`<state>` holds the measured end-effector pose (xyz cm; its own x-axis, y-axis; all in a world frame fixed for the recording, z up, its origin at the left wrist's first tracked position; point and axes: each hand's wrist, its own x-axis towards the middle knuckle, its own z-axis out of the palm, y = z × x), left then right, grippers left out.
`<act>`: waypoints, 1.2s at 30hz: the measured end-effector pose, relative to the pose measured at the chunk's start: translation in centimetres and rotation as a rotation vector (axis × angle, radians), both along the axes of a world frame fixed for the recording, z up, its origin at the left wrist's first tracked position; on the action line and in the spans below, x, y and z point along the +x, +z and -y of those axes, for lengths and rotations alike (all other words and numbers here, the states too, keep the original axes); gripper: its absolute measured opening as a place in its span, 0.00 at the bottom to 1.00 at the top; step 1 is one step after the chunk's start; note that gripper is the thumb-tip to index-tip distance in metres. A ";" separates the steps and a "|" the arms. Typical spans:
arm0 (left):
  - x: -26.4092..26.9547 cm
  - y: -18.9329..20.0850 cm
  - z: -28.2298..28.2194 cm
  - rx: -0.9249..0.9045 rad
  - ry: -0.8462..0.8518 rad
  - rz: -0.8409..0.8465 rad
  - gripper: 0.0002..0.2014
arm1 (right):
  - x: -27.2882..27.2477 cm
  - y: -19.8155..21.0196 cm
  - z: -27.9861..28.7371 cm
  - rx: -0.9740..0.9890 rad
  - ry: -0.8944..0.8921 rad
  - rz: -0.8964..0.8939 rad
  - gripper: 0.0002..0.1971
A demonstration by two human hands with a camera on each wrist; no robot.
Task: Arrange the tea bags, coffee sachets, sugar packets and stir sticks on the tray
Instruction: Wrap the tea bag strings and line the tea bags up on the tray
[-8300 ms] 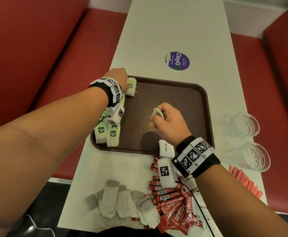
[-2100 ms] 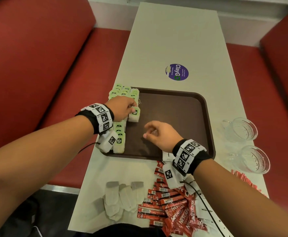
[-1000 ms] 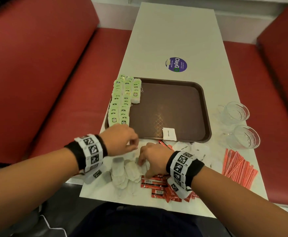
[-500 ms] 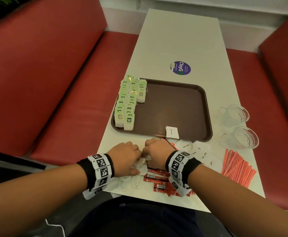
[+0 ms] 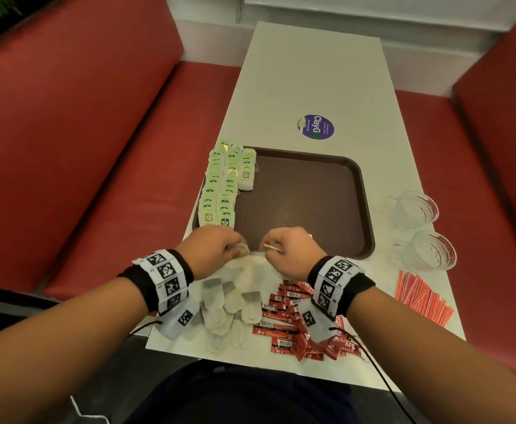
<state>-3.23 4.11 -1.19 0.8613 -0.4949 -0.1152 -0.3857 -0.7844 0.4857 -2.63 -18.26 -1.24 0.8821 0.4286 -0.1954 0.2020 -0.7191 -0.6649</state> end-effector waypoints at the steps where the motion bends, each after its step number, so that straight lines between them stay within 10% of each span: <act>1: 0.6 0.4 -0.1 0.007 0.012 0.001 0.08 | 0.3 0.3 -0.1 0.034 -0.033 0.006 0.08; 12: 4.3 3.7 1.2 -0.112 -0.042 0.153 0.06 | 3.6 0.5 -1.9 0.125 -0.009 0.061 0.12; 20: 8.3 2.3 0.7 -0.242 0.075 -0.119 0.04 | 4.8 -0.3 -0.8 0.193 -0.116 0.026 0.03; 36: 19.9 -2.0 1.7 0.273 0.260 -0.027 0.12 | 5.9 0.3 0.2 0.203 -0.164 -0.082 0.08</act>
